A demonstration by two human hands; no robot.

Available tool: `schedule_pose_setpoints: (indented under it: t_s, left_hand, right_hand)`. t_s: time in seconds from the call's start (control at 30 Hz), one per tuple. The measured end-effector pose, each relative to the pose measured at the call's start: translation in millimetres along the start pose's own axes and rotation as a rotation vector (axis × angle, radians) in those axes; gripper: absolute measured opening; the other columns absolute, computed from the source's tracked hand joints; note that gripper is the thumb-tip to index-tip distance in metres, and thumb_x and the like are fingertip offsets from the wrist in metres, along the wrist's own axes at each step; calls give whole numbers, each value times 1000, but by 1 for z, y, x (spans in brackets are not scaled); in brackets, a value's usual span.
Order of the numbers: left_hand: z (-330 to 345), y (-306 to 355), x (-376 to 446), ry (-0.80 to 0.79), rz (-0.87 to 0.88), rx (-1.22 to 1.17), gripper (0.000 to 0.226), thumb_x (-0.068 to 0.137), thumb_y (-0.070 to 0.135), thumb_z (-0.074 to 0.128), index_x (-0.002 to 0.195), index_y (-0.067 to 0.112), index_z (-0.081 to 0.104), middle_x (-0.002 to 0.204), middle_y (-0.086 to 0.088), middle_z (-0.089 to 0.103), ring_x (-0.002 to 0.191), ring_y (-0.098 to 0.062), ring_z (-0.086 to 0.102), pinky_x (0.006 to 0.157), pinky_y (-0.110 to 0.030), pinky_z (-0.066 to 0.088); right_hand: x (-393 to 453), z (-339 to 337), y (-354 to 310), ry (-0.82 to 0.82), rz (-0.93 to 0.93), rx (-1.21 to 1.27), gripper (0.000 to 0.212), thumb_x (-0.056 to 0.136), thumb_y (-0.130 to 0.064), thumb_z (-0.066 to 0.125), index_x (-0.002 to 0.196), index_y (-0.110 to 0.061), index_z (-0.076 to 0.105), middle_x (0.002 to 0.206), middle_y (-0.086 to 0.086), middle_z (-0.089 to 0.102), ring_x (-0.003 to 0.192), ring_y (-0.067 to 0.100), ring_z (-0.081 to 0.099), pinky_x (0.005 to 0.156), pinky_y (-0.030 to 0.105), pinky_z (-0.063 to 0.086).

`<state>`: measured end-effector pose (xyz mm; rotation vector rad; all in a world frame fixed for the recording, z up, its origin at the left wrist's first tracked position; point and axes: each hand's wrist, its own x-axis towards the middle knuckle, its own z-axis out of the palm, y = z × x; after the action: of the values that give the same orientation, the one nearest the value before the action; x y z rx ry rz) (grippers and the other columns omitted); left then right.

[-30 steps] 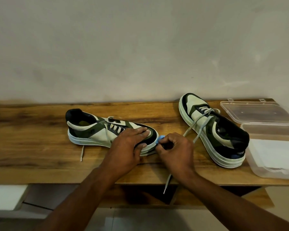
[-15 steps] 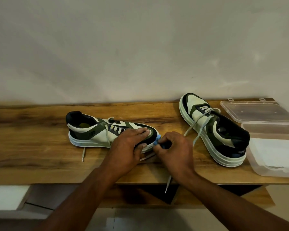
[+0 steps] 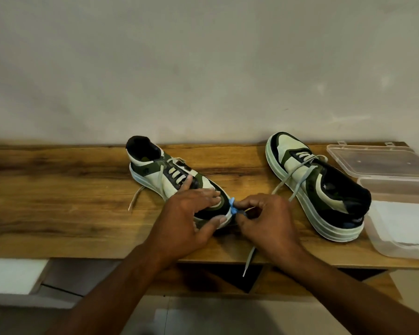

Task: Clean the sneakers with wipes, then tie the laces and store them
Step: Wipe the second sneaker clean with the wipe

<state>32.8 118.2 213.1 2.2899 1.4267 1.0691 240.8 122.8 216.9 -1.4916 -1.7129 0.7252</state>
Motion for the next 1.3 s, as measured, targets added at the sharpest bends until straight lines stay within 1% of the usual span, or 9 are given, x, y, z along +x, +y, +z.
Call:
schedule_pose_setpoints:
  t_s: [0.2,0.33,0.53,0.7,0.8,0.87,1.07,1.2,1.3]
  left_hand:
    - [5,-3,-7,120,-86,-105,21,75,18,92,91,14,79,102,9,78,101,2,72,122,-50,35]
    - [4,-2,-6,98,-100,-158,25,71,16,95,89,16,78,100,11,78,98,0,73,120,-51,37]
    - [-3,-3,-5,54,-122,-225,27,70,17,95,88,17,77,100,13,78,98,-2,74,122,-46,37]
    - [-1,-5,-4,101,-81,-159,29,69,15,96,80,16,69,93,10,76,93,-5,73,117,-29,38]
    - [0,-4,-3,100,-86,-162,29,68,12,96,78,14,68,90,8,75,92,-6,73,104,-11,40]
    - [-1,-3,-3,93,-90,-170,30,68,10,96,77,16,68,89,7,75,91,-7,73,99,-8,41]
    - [-5,-7,-2,57,-108,-214,30,65,9,97,75,16,70,89,12,77,93,-5,75,107,-25,48]
    - [-6,-9,-3,62,-113,-224,30,64,7,97,75,16,70,89,11,77,92,-7,75,111,-30,46]
    - [-8,-11,-3,71,-91,-217,31,65,7,96,74,15,68,89,10,75,90,-12,74,103,-27,51]
  right_hand:
    - [-21,16,-7,2,-100,31,21,81,-5,82,92,-23,82,86,-14,72,79,0,68,70,19,59]
    - [-5,20,-2,32,-20,72,27,80,4,77,90,-21,82,87,-14,73,78,-2,69,72,20,60]
    - [17,19,-3,-21,35,98,25,81,4,77,88,-19,81,82,-17,73,76,-3,70,69,17,59]
    - [-15,29,-8,-14,-20,99,26,77,5,75,82,-21,78,84,-14,71,77,0,68,68,18,59]
    - [-19,32,-7,-7,-23,115,26,76,4,74,79,-21,75,81,-14,69,76,3,67,65,22,59]
    - [-16,32,-6,-10,-18,116,26,75,6,73,79,-20,75,81,-13,70,76,3,67,66,23,60]
    - [23,30,-2,1,56,148,21,80,4,75,84,-16,81,77,-10,75,71,0,71,70,28,63]
    - [25,34,-6,21,23,113,22,77,3,77,82,-17,81,76,-14,74,72,-3,69,66,16,58]
    - [7,32,-8,-19,23,104,20,77,1,78,82,-18,80,78,-15,74,75,-5,69,69,12,56]
